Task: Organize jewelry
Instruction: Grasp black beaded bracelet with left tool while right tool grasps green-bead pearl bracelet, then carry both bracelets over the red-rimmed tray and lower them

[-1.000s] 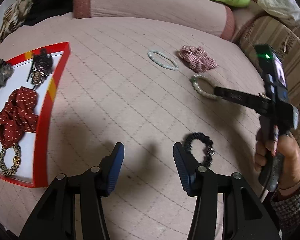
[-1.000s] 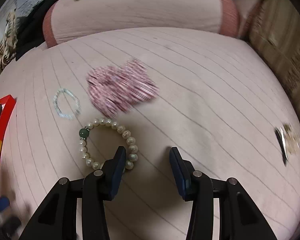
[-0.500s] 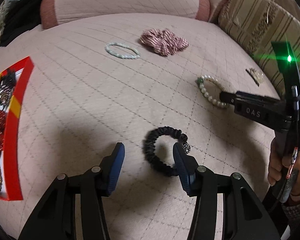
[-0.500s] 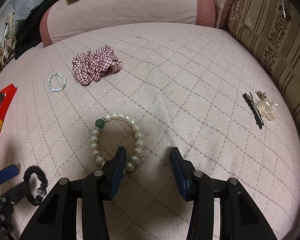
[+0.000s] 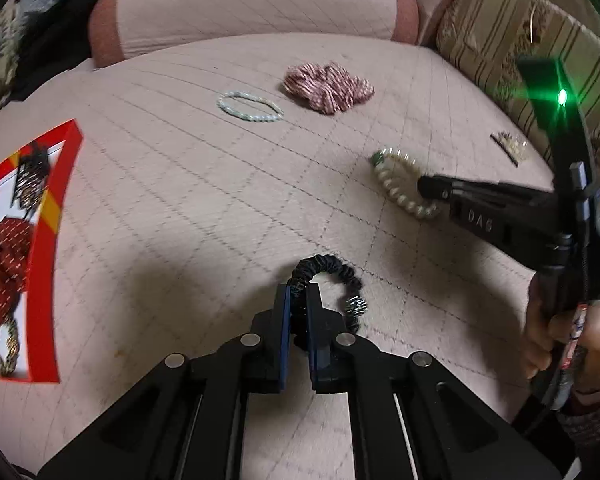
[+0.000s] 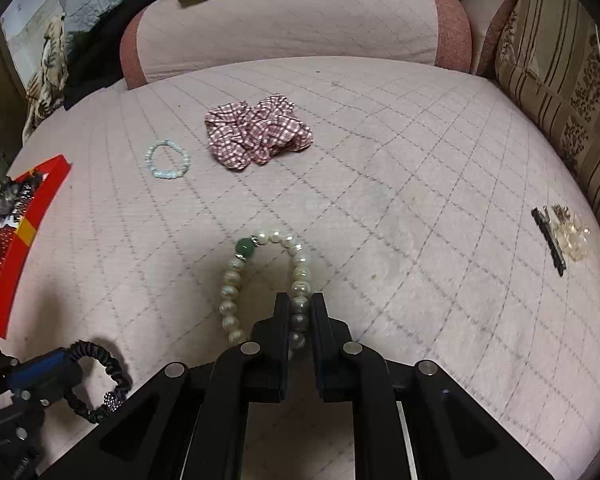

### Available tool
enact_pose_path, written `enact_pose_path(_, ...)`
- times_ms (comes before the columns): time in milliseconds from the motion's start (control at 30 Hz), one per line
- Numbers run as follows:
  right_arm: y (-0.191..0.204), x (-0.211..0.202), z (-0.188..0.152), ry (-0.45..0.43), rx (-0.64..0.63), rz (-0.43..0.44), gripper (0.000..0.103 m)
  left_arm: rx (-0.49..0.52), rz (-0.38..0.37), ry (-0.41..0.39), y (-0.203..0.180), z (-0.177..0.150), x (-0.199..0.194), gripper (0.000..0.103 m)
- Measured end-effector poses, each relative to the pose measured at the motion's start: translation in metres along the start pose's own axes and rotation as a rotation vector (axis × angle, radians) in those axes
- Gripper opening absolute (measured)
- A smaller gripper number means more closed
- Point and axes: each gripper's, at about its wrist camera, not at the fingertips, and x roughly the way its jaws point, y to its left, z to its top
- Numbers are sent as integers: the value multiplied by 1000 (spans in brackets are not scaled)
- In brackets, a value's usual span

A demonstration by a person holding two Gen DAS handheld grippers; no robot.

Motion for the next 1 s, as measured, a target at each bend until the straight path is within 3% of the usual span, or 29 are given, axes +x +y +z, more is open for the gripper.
enact_pose_path(600,26,-92,-19,-140,50,131,11,-83,-6,-132,20,-22,-85,7)
enact_pose_path(1000,59,-136,-42,-160,19,188,11,-124,71,-196,36,-39,-121,7)
